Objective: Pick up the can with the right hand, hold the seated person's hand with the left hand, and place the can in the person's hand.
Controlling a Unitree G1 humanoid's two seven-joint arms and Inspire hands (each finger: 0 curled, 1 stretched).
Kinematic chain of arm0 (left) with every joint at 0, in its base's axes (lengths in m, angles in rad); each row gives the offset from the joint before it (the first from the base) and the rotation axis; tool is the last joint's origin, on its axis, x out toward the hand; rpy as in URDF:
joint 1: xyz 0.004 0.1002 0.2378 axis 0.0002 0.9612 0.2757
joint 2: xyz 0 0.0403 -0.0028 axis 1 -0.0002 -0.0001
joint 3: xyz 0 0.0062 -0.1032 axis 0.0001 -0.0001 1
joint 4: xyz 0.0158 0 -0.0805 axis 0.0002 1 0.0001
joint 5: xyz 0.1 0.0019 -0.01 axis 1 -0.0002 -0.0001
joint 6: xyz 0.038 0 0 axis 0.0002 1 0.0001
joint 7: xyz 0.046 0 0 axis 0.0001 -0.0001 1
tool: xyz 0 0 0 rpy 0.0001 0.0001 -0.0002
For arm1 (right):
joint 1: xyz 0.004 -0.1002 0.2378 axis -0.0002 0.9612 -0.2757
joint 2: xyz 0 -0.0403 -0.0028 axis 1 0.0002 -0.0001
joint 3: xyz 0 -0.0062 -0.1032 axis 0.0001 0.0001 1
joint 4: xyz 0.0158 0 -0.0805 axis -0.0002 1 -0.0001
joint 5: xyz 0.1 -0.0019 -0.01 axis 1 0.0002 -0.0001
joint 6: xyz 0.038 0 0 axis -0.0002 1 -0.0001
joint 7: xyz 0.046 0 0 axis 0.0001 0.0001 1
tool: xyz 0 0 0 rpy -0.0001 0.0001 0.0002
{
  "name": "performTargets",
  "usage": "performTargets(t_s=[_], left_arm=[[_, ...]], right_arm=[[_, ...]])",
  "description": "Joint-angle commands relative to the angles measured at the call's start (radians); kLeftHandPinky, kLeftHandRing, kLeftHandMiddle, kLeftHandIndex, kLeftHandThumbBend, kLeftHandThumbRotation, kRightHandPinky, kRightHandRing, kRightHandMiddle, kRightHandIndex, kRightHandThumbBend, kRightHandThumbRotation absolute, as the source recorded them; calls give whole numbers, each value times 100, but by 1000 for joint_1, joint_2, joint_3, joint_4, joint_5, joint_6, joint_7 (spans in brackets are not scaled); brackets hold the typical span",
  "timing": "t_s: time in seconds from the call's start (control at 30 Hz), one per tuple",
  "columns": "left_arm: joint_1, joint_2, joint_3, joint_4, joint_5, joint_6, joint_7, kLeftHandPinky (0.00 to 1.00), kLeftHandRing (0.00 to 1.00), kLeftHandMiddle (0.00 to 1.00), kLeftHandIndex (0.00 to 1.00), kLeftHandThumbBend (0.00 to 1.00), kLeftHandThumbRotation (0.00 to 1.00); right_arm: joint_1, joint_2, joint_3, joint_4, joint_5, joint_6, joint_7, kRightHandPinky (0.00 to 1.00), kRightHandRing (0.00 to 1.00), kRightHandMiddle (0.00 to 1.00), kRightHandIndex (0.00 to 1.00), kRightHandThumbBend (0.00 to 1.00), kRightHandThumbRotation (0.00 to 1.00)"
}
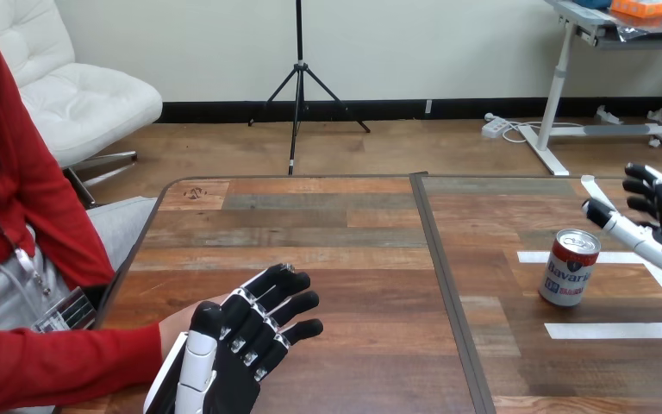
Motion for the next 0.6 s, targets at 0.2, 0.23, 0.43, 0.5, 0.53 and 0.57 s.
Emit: performTargets(t_s=[0.2,0.23,0.43,0.5,0.53,0.57], left_arm=[[-58,-53,28,-4,-15,-20,-19,73,80,80,75,92,78],[-57,-53,28,-5,-17,-18,-19,73,80,80,75,92,78],[-57,-51,31,-6,-20,-11,-18,69,79,79,74,92,76],[-58,-50,32,-6,-20,-11,-18,67,79,78,74,92,76],[-58,-49,33,-6,-20,-10,-19,67,79,78,73,92,76],[-58,-49,33,-6,-20,-10,-20,67,79,78,73,92,76]], right_arm=[[-126,26,5,16,20,56,3,88,92,91,92,100,50],[-128,27,9,19,17,62,1,89,92,91,93,100,50],[-133,29,23,21,2,73,-9,90,93,92,94,100,49],[-134,29,28,22,-3,71,-15,89,92,92,94,100,48],[-135,29,31,24,-7,72,-19,89,92,92,94,100,48],[-136,28,33,26,-10,73,-21,88,92,92,94,100,47]])
